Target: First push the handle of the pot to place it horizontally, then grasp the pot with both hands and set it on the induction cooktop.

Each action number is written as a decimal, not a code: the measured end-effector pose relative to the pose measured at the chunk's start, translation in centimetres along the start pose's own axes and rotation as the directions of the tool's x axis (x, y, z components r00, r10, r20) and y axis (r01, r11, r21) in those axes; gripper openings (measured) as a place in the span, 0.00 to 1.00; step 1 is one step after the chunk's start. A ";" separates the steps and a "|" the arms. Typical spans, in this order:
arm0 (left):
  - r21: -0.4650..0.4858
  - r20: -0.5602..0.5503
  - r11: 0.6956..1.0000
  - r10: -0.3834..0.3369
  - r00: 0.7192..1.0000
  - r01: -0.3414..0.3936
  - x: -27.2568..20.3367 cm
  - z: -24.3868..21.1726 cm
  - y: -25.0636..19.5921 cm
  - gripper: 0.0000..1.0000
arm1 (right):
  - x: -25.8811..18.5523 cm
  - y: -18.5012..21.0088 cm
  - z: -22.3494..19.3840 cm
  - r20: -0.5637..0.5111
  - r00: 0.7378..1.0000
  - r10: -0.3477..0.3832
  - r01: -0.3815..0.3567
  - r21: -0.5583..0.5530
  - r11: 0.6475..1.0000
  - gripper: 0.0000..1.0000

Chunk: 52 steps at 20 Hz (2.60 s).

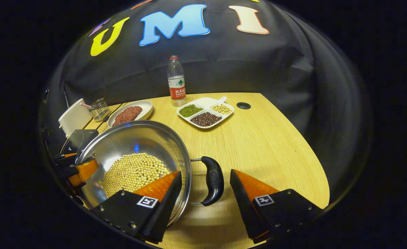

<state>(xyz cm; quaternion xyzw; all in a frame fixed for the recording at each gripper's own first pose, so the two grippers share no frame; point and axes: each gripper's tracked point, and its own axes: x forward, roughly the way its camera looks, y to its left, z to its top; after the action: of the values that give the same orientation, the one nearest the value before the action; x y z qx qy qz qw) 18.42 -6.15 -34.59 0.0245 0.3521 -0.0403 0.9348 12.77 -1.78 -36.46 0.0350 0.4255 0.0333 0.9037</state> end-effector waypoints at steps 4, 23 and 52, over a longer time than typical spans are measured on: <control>0.006 -0.008 0.999 0.036 0.999 -0.036 0.6 0.0 0.0 0.80 | -0.4 0.5 0.0 -0.015 1.000 0.019 -0.019 0.010 1.000 0.62; -0.033 0.049 0.998 -0.047 0.998 0.049 -2.1 3.6 2.9 0.75 | -4.8 3.2 1.4 0.018 0.997 -0.070 0.071 -0.007 0.997 0.54; -0.091 0.082 0.992 0.098 0.992 -0.091 -4.0 2.7 34.7 0.66 | -3.5 32.3 4.1 0.098 0.994 0.049 -0.043 -0.059 0.997 0.54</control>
<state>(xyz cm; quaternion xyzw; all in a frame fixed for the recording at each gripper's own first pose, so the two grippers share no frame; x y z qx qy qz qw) 20.44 28.47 -29.33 -0.0015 0.3111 0.0185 0.9502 12.68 29.93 -28.21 0.0205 0.3782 0.0645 0.9232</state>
